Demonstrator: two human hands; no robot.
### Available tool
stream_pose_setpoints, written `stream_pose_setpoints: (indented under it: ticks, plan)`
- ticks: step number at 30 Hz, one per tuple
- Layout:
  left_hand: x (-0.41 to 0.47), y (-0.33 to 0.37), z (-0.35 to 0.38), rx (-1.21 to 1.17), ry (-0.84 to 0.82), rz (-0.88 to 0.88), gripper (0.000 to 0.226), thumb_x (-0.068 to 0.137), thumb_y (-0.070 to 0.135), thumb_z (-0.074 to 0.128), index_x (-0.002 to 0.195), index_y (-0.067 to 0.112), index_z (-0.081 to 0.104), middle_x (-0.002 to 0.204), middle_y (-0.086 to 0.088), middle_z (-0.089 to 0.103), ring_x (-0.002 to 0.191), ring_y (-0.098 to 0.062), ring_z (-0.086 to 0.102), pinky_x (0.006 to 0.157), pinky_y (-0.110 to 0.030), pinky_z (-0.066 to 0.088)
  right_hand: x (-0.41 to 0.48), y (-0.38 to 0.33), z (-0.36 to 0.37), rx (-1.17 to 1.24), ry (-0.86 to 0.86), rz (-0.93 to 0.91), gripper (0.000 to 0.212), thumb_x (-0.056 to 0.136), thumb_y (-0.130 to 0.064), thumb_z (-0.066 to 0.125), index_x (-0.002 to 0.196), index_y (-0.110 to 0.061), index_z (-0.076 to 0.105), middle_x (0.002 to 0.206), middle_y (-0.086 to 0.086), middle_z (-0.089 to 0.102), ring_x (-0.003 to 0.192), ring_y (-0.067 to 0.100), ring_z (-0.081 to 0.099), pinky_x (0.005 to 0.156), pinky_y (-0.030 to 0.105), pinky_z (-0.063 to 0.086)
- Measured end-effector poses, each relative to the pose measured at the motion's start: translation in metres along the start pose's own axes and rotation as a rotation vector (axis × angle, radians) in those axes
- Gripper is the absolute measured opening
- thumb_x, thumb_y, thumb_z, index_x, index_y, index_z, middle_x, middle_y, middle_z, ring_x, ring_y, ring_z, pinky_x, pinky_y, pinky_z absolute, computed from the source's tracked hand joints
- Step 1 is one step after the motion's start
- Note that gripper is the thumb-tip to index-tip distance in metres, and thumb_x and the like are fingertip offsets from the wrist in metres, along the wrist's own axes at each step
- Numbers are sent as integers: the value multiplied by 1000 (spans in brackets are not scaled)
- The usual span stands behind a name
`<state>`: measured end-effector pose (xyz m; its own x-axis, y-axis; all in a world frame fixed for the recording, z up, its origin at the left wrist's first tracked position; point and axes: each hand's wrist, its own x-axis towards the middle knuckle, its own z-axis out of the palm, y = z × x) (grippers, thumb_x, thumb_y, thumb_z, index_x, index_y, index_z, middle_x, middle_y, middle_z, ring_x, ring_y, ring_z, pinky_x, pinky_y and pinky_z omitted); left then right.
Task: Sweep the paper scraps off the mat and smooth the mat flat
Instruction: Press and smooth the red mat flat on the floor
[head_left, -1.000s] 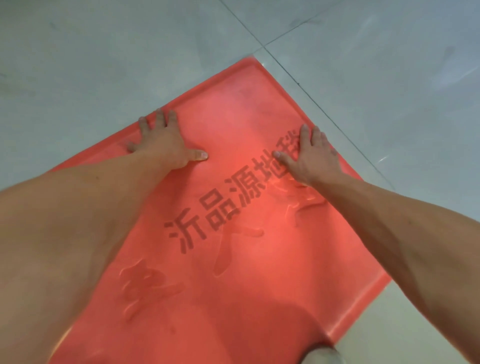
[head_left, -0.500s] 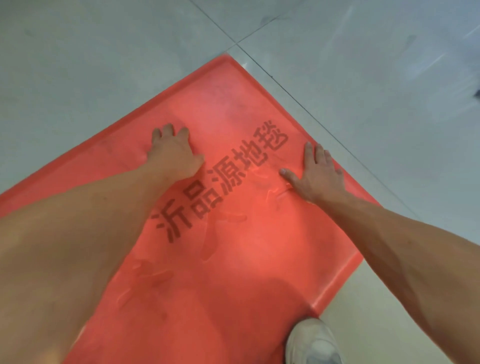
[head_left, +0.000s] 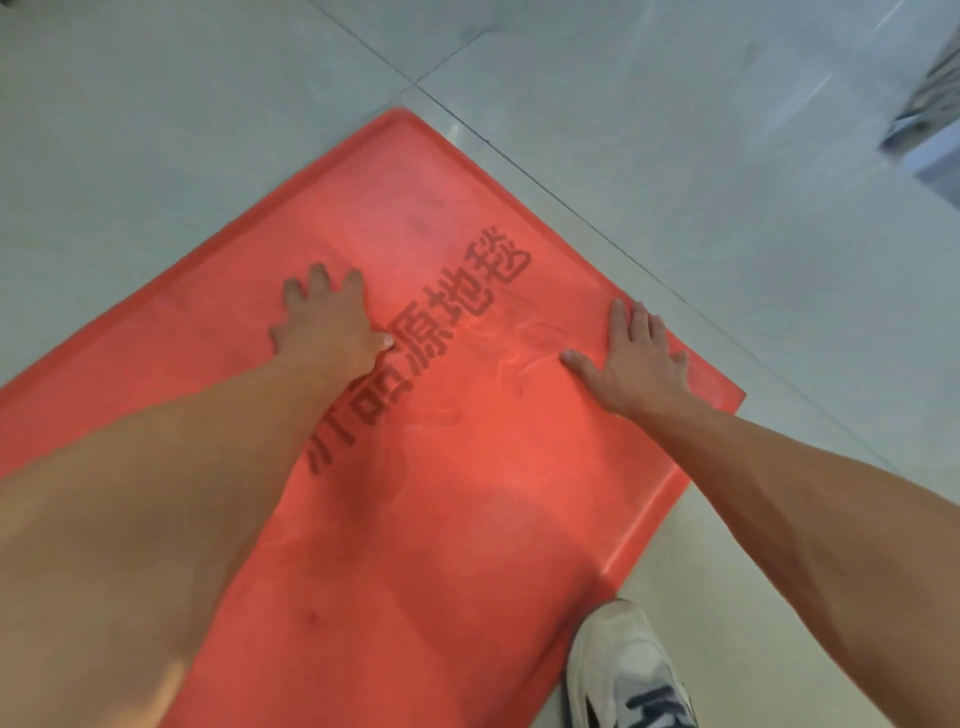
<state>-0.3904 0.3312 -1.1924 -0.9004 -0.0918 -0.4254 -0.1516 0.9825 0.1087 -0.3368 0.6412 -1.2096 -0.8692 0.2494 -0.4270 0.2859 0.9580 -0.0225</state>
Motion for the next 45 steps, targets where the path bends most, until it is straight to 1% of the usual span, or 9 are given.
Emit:
stream_pose_setpoints:
  ticks: [2,4,8,11,20,27,34,41,45]
  plan:
    - [-21,19,2,66,67,104,66,89,31,61,146,32,28,154,-7,21,139,-36,21,96,-62,40,2,-2,-1,11,-15,4,101,83,-82,32,157,-23,-4,165,4,-6,151,27,-2,114,66,15]
    - [-42,39,11,57,59,174,63,89,31,55,146,33,28,154,-5,22,139,-33,23,96,-62,40,3,-2,-3,23,-28,10,101,83,-81,34,157,-24,-4,165,3,-6,152,27,-2,113,67,15]
    - [-87,80,40,50,-176,301,99,79,62,62,152,42,-3,162,0,-17,147,-38,-10,102,-72,24,0,-3,-4,35,-36,12,100,84,-80,36,157,-24,-4,165,3,-7,151,27,-3,113,68,15]
    - [-93,95,49,42,-302,271,109,72,68,66,149,48,-9,159,6,-28,144,-39,-25,101,-77,17,0,-3,-6,42,-44,9,99,85,-79,37,157,-24,-4,165,3,-8,151,27,-3,114,67,15]
    - [-90,100,45,109,-351,221,108,75,67,64,149,47,-13,157,5,-32,143,-40,-27,102,-77,18,-7,19,-7,46,-82,-7,97,86,-79,34,157,-26,-5,165,2,-8,151,29,-3,114,65,16]
    - [-91,102,47,130,-330,209,110,73,68,66,149,48,-11,158,6,-30,144,-39,-25,103,-76,20,-25,45,8,65,-37,40,96,84,-81,29,156,-27,-5,165,5,-8,151,33,-5,115,65,11]
    - [-88,99,52,112,-294,218,111,71,69,68,148,50,-9,159,8,-26,145,-38,-24,102,-76,20,-45,72,20,126,-15,59,97,87,-77,35,157,-22,-3,164,16,-5,150,36,-4,120,53,8]
    - [-88,102,55,116,-278,187,112,71,66,70,148,51,-9,159,10,-26,146,-36,-22,104,-71,27,-80,51,33,169,-70,91,95,90,-72,37,156,-23,-10,159,23,-21,147,45,-15,120,53,0]
    - [-91,107,58,63,-259,176,111,73,58,74,152,45,-4,162,4,-19,146,-41,-17,108,-67,25,-99,30,44,162,-64,74,93,92,-71,34,156,-21,-10,159,21,-24,146,46,-17,119,55,2]
